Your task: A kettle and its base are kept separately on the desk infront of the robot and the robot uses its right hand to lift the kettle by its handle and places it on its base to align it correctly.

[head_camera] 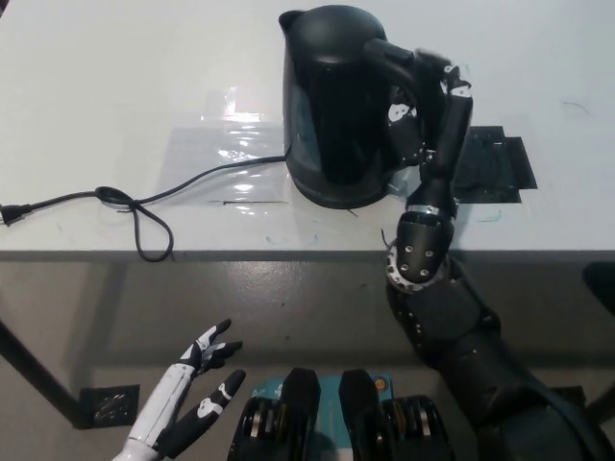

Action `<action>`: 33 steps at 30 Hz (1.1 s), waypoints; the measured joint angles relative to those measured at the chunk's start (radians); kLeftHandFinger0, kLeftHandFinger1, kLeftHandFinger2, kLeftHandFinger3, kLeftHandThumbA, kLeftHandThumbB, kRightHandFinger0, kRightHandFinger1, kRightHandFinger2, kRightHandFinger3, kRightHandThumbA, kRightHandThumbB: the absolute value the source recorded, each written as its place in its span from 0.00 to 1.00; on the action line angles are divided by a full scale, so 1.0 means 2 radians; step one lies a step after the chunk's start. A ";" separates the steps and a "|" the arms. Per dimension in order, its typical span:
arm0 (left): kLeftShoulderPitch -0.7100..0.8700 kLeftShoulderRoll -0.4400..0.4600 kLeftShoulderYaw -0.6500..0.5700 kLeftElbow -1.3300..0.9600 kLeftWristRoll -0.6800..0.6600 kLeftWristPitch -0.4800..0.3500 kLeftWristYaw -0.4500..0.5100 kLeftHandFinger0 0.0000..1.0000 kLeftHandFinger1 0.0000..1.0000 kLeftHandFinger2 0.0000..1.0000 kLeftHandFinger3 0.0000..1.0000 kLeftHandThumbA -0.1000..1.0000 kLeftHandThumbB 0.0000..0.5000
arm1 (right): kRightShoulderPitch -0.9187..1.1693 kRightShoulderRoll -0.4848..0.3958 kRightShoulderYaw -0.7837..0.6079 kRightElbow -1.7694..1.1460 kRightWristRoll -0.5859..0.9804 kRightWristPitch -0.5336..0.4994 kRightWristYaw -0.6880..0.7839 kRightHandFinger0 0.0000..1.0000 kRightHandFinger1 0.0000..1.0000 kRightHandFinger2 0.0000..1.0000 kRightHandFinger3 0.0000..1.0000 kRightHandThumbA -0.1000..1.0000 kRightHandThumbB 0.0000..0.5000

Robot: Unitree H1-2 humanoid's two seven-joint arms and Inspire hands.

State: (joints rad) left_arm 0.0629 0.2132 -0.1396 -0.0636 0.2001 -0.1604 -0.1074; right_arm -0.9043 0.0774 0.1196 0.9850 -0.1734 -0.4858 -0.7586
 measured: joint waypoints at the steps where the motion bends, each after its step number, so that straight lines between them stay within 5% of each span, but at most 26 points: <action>1: 0.000 0.000 0.000 0.000 0.000 0.000 0.000 0.88 0.86 0.83 0.97 0.84 0.09 | 0.001 -0.004 0.001 0.000 0.002 0.000 0.008 1.00 1.00 1.00 1.00 0.80 1.00; 19: 0.000 0.000 -0.001 0.000 0.000 0.003 0.000 0.86 0.84 0.82 0.93 0.72 0.06 | 0.019 -0.043 -0.001 -0.027 0.066 0.015 0.158 1.00 1.00 1.00 1.00 0.79 1.00; 26: 0.000 0.000 -0.001 0.001 0.000 0.003 0.000 0.87 0.85 0.84 0.93 0.76 0.09 | 0.033 -0.046 -0.013 -0.064 0.111 0.037 0.219 1.00 1.00 1.00 1.00 0.79 1.00; 31: 0.000 0.000 -0.001 0.001 0.000 0.003 0.000 0.86 0.84 0.83 0.93 0.72 0.09 | 0.047 -0.047 -0.021 -0.104 0.148 0.061 0.262 1.00 1.00 1.00 1.00 1.00 1.00; 33: 0.000 0.000 -0.001 0.001 0.000 0.003 0.000 0.85 0.84 0.83 0.93 0.72 0.10 | 0.053 -0.048 -0.021 -0.125 0.162 0.074 0.277 1.00 1.00 1.00 1.00 1.00 1.00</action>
State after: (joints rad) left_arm 0.0626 0.2131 -0.1417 -0.0624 0.2000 -0.1540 -0.1074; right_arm -0.7979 -0.0179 0.0768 0.7347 0.1514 -0.3387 -0.2046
